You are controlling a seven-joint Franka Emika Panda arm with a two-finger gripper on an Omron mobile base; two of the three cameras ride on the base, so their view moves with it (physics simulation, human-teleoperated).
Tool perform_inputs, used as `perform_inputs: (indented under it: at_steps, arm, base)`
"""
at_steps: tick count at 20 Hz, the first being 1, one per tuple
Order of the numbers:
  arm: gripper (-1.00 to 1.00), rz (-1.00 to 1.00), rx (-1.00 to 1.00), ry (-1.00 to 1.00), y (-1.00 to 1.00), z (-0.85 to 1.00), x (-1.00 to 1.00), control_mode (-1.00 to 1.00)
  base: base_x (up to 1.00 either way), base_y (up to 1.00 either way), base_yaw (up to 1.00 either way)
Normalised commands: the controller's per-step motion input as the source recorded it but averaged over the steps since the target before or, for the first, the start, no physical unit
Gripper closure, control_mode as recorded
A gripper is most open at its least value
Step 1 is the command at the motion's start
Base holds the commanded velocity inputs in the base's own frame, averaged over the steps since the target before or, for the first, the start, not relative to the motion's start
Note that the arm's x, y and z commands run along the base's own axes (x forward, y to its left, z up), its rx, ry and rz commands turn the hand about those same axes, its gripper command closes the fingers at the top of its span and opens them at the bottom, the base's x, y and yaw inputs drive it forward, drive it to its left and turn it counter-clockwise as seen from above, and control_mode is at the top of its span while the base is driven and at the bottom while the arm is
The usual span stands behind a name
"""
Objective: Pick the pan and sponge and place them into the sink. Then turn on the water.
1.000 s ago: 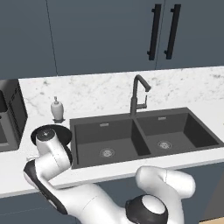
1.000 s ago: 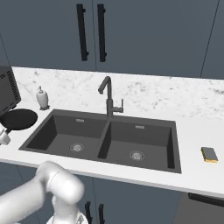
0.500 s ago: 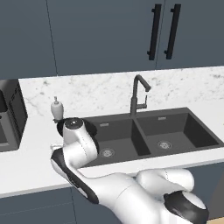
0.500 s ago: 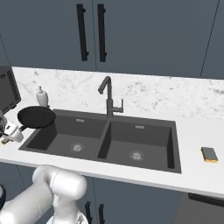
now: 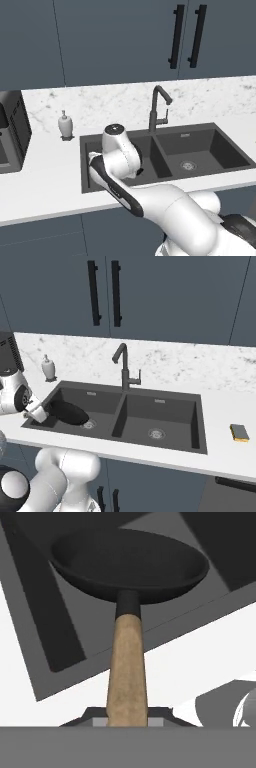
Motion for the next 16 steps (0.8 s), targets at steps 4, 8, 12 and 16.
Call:
perform_inputs:
  at_steps: [4, 8, 12, 16]
  arm:
    - [1.0, -0.35, 0.0, 0.04, -0.59, 0.0, 0.17, -1.0]
    - [1.0, -0.36, -0.02, 0.0, -0.38, 0.0, 0.36, -1.0]
    - [1.0, -0.31, -0.07, 0.0, -0.02, 0.0, 0.66, -1.0]
    - [1.0, -0.07, -0.03, 0.0, 0.32, 0.0, 0.84, -1.0]
  base:
    - [0.0, 0.0, 0.0]
    - [0.0, 0.0, 0.0]
    - [0.0, 0.0, 0.0]
    - [0.0, 0.0, 0.0]
